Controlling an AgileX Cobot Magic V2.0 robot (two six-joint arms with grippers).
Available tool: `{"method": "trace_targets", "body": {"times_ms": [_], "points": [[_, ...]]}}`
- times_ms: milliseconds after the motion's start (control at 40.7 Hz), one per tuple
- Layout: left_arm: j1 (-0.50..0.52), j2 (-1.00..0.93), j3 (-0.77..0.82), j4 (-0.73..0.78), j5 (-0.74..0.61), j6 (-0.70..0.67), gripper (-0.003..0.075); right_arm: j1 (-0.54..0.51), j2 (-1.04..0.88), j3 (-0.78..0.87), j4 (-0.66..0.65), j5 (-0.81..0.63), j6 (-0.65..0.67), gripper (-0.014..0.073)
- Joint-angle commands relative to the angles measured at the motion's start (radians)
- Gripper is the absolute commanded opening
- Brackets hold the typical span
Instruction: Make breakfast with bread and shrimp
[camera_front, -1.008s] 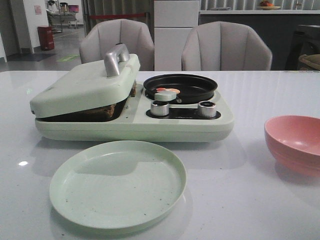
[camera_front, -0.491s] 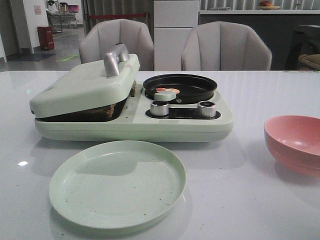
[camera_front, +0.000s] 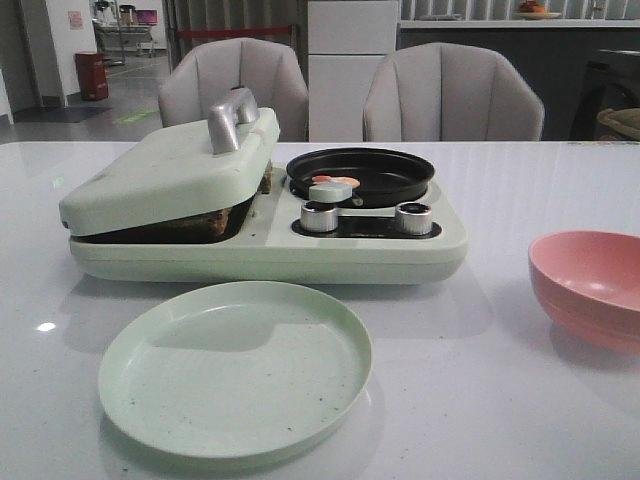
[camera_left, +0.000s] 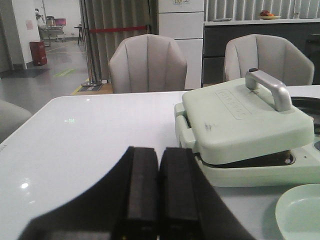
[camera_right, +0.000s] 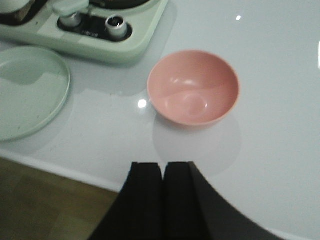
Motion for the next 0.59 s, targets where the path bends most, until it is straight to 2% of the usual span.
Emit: {"method": "trace_targets", "body": {"times_ms": [0,270,565], "points": [[0.0,-0.017,0.03,-0.01,-0.093,-0.002,0.0101,-0.053,-0.058,0.029,-0.031,-0.179,-0.002,0.0037],[0.001,-0.017,0.03,-0.01,-0.093,-0.002,0.0101,-0.121,-0.234,0.317,-0.033,-0.561,-0.002,0.0037],[0.001,-0.017,0.03,-0.01,-0.093,-0.002,0.0101,-0.133,-0.346,0.575,-0.04,-0.842,-0.002,0.0037]]}}
